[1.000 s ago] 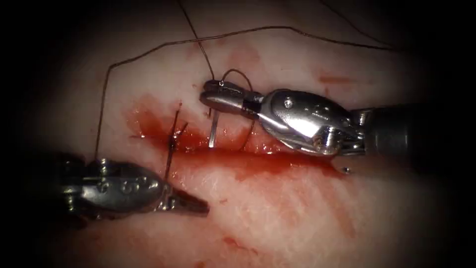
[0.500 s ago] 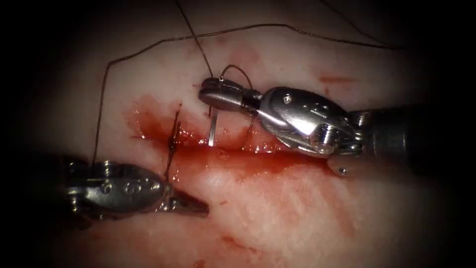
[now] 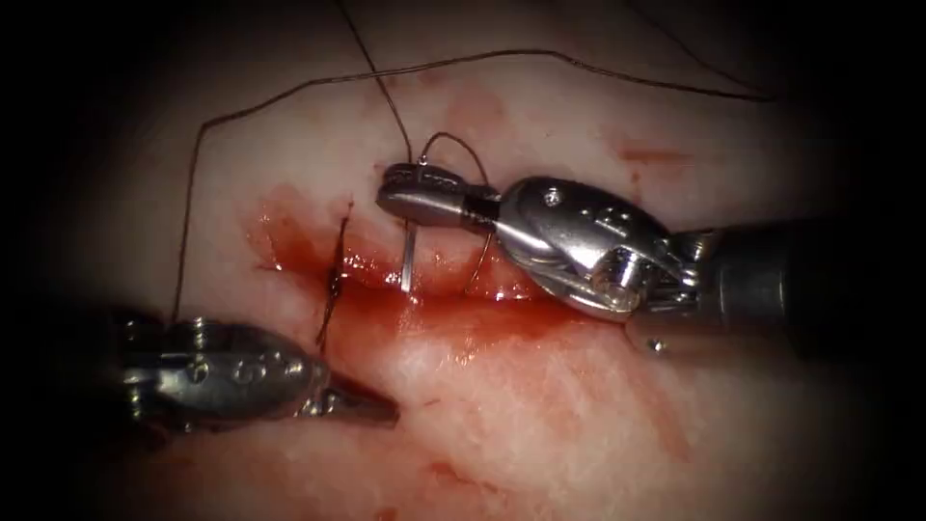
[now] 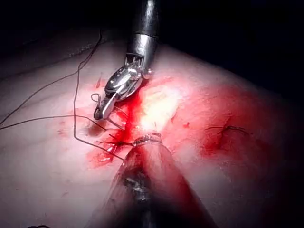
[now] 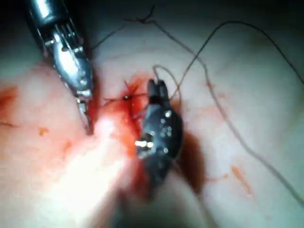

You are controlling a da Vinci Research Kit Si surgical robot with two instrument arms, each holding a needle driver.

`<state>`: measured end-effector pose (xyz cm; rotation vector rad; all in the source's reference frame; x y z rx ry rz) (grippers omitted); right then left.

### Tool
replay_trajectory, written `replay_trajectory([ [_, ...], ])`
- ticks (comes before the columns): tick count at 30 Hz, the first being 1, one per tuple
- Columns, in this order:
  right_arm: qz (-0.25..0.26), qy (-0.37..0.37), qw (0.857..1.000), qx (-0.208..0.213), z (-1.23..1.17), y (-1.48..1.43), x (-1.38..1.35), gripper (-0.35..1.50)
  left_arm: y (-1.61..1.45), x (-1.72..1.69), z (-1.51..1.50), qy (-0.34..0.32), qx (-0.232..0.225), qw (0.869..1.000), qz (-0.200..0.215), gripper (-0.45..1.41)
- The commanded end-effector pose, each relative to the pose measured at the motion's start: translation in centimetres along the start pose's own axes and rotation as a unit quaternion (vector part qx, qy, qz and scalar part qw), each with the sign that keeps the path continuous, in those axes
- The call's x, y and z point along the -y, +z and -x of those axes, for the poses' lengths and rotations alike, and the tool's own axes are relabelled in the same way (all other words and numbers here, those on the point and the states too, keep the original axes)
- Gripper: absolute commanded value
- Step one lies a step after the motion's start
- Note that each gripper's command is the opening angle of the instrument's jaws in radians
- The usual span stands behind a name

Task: Wound Closure

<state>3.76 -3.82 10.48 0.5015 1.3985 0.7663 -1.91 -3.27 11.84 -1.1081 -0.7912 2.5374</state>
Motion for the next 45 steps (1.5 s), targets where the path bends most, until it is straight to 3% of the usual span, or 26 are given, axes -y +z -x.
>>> replay_trajectory([
  [1, -0.001, 0.004, 1.0, 0.001, 0.03, 0.08, 0.01, -0.35, 0.08, 0.0, 0.01, 0.0, 0.0, 1.0, 0.001, -0.45],
  [20, 0.02, 0.016, 1.0, -0.008, -0.21, 0.08, -0.16, -0.35, 0.1, 0.04, 0.05, 0.002, 0.0, 1.0, 0.001, -0.45],
  [35, 0.024, 0.025, 0.999, -0.011, -0.28, 0.15, -0.18, -0.35, 0.18, 0.07, 0.11, -0.004, 0.002, 1.0, -0.001, -0.45],
  [45, 0.022, 0.087, 0.996, -0.009, -0.28, 0.15, -0.16, -0.35, 0.17, 0.09, 0.13, -0.003, 0.002, 1.0, -0.001, -0.45],
])
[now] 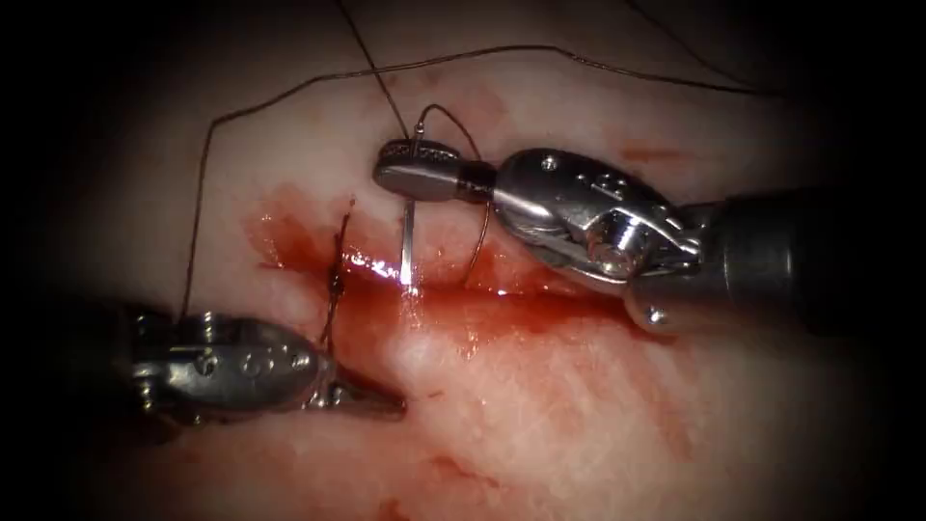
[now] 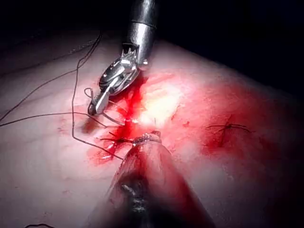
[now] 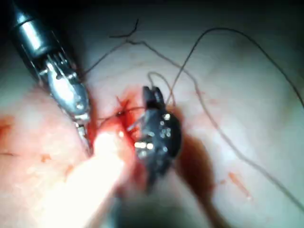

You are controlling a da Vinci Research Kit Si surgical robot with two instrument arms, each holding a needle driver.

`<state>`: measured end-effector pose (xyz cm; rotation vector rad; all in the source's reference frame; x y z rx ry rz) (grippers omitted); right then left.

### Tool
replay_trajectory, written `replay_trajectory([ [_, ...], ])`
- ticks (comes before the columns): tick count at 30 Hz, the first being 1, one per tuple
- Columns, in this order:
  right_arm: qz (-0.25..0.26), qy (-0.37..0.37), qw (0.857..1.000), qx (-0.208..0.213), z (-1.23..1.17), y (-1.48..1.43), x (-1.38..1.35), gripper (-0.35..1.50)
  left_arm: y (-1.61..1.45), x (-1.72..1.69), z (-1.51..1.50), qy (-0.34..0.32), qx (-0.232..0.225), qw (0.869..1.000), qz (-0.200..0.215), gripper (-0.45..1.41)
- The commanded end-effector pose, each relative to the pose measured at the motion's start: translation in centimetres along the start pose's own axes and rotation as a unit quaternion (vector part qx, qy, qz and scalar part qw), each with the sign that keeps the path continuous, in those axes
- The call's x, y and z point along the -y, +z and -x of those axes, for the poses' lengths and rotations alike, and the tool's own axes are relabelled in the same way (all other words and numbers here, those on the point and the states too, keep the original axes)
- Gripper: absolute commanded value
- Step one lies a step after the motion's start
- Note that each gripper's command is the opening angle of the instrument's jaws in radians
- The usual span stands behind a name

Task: Wound Closure

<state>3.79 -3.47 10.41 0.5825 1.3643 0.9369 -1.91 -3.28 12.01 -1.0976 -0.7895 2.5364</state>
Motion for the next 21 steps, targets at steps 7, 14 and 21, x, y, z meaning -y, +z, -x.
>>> replay_trajectory([
  [7, -0.015, 0.073, 0.997, 0.026, 0.06, 0.1, 0.06, -0.35, 0.07, 0.02, 0.02, 0.001, 0.0, 1.0, 0.002, -0.45],
  [14, -0.017, 0.143, 0.988, 0.058, 0.12, 0.1, 0.13, -0.35, 0.07, 0.02, 0.03, 0.001, 0.0, 1.0, 0.002, -0.45],
  [21, -0.033, 0.183, 0.979, 0.082, 0.23, 0.12, 0.19, -0.35, 0.06, 0.02, 0.03, 0.002, 0.0, 1.0, 0.003, -0.45],
])
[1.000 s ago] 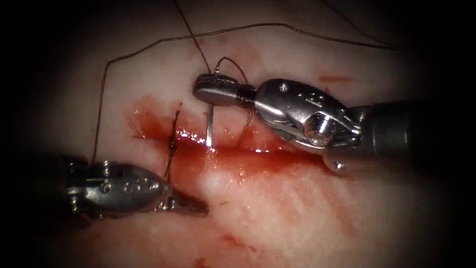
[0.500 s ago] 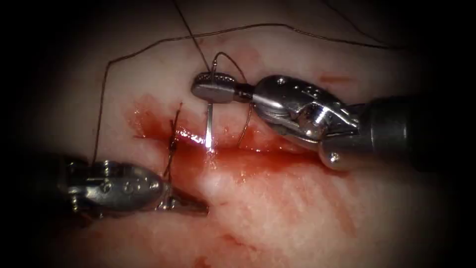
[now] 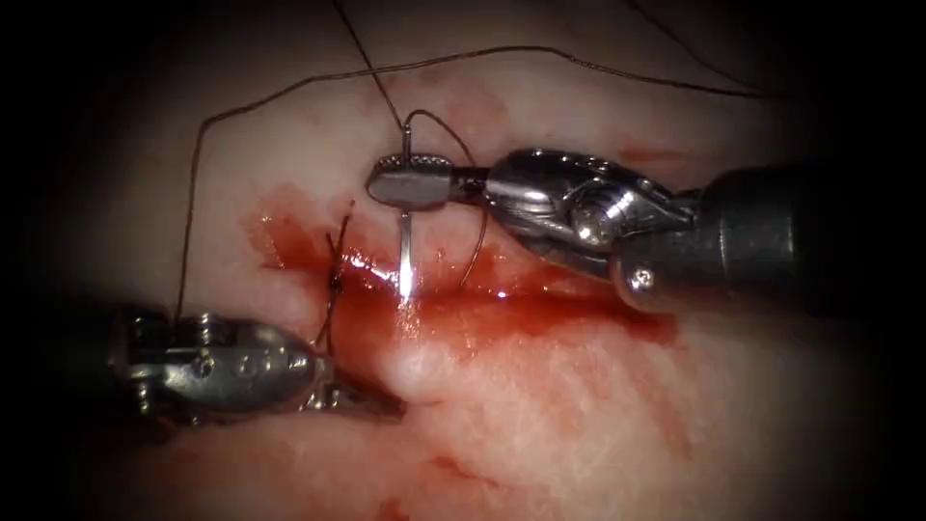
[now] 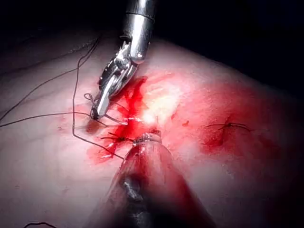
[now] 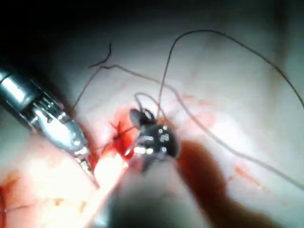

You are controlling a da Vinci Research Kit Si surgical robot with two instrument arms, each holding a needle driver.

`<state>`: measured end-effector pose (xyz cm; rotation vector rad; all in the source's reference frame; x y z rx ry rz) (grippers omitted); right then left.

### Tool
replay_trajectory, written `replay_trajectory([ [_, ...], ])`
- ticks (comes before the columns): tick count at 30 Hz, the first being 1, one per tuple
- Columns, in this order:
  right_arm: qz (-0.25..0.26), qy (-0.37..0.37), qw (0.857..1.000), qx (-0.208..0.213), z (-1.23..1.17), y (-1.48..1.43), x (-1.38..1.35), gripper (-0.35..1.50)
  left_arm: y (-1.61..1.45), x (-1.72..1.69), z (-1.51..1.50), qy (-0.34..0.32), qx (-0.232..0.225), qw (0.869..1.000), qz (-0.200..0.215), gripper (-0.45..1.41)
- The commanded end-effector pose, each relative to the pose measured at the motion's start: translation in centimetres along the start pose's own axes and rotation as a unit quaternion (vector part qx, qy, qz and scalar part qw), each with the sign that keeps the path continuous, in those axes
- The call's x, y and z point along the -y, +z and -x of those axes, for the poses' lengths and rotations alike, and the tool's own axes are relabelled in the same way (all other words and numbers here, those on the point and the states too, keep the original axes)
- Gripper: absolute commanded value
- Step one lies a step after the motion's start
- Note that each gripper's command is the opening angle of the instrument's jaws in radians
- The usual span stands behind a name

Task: Wound Closure

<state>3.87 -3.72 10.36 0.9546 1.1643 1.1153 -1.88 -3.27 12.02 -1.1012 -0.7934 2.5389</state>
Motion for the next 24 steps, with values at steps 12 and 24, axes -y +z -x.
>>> replay_trajectory([
  [12, -0.023, 0.076, 0.996, 0.039, 0.22, 0.15, 0.07, -0.35, 0.07, 0.01, 0.03, 0.001, 0.0, 1.0, 0.003, -0.45],
  [24, -0.023, 0.114, 0.992, 0.051, 0.38, 0.13, 0.1, -0.35, 0.06, 0.02, 0.03, 0.001, 0.001, 1.0, 0.002, -0.45],
])
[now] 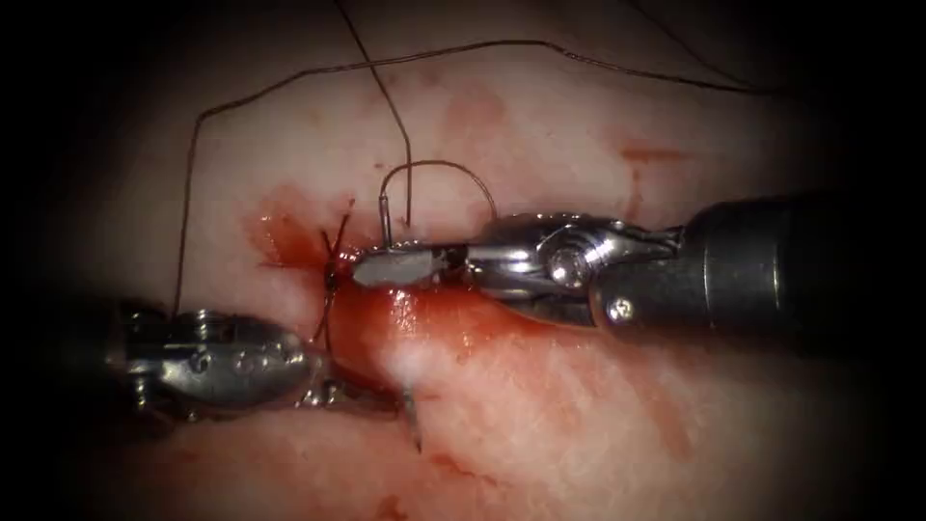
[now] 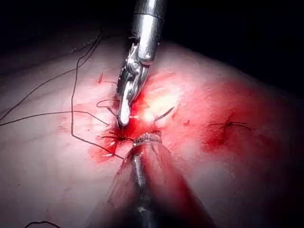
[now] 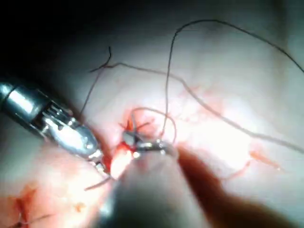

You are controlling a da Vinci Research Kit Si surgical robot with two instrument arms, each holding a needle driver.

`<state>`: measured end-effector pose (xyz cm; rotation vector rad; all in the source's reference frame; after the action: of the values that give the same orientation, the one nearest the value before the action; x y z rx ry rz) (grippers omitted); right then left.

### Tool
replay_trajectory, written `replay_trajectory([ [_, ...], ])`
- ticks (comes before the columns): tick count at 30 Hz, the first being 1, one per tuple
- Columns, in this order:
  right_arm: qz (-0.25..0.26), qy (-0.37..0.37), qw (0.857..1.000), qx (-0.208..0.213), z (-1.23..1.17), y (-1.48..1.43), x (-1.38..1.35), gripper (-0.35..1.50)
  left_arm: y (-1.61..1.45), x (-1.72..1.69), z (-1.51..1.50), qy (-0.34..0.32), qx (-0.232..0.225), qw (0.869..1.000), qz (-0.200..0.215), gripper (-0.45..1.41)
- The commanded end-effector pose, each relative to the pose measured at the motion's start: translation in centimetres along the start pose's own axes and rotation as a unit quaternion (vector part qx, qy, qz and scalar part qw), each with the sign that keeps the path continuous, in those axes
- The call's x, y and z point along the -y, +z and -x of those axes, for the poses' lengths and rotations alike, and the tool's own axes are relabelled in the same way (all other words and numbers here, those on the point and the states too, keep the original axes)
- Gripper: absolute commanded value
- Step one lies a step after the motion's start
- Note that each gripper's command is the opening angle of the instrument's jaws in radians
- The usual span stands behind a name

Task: Wound Closure

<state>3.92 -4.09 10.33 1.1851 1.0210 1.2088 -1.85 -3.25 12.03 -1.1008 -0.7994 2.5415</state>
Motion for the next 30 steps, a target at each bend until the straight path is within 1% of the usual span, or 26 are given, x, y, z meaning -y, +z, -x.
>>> replay_trajectory([
  [1, -0.001, 0.002, 1.0, 0.002, 0.02, 0.08, -0.01, -0.35, 0.08, 0.0, 0.01, 0.0, 0.0, 1.0, 0.0, -0.45],
  [9, -0.001, 0.017, 1.0, 0.004, 0.03, 0.06, 0.0, -0.35, 0.08, 0.0, 0.01, 0.0, 0.0, 1.0, 0.0, -0.45],
  [10, -0.001, 0.018, 1.0, -0.008, 0.02, 0.05, -0.01, -0.35, 0.07, 0.0, 0.01, 0.0, 0.0, 1.0, -0.001, -0.45],
  [11, 0.002, 0.018, 1.0, -0.019, 0.0, 0.05, -0.02, -0.25, 0.07, 0.0, 0.01, 0.0, 0.0, 1.0, -0.001, -0.45],
  [13, 0.009, 0.02, 0.999, -0.043, -0.06, 0.04, -0.06, 0.41, 0.07, 0.0, 0.01, 0.0, 0.0, 1.0, -0.001, -0.45],
  [15, 0.022, -0.043, 0.997, -0.065, -0.12, 0.03, -0.11, 0.62, 0.07, 0.0, 0.01, 0.0, 0.0, 1.0, -0.001, -0.45],
  [16, 0.029, -0.086, 0.993, -0.072, -0.17, 0.03, -0.14, 0.81, 0.07, 0.0, 0.0, 0.0, 0.0, 1.0, -0.001, -0.45],
  [17, 0.033, -0.112, 0.99, -0.074, -0.2, 0.02, -0.17, 0.91, 0.07, 0.0, 0.0, 0.0, 0.0, 1.0, -0.001, -0.45],
  [19, 0.045, -0.158, 0.983, -0.081, -0.28, 0.0, -0.22, 1.03, 0.07, 0.0, 0.0, 0.0, 0.0, 1.0, -0.001, -0.45],
  [22, 0.059, -0.172, 0.979, -0.094, -0.37, -0.03, -0.26, 1.13, 0.07, 0.0, 0.0, 0.0, 0.0, 1.0, -0.001, -0.45],
  [25, 0.068, -0.181, 0.976, -0.103, -0.42, -0.02, -0.27, 1.11, 0.07, 0.0, 0.0, 0.0, 0.0, 1.0, -0.001, -0.45],
  [27, 0.074, -0.185, 0.974, -0.11, -0.42, -0.01, -0.27, 1.04, 0.07, 0.0, 0.0, 0.0, 0.0, 1.0, -0.001, -0.45],
  [30, 0.076, -0.188, 0.973, -0.109, -0.42, 0.0, -0.26, 0.83, 0.07, 0.0, 0.0, 0.0, 0.0, 1.0, -0.001, -0.45],
])
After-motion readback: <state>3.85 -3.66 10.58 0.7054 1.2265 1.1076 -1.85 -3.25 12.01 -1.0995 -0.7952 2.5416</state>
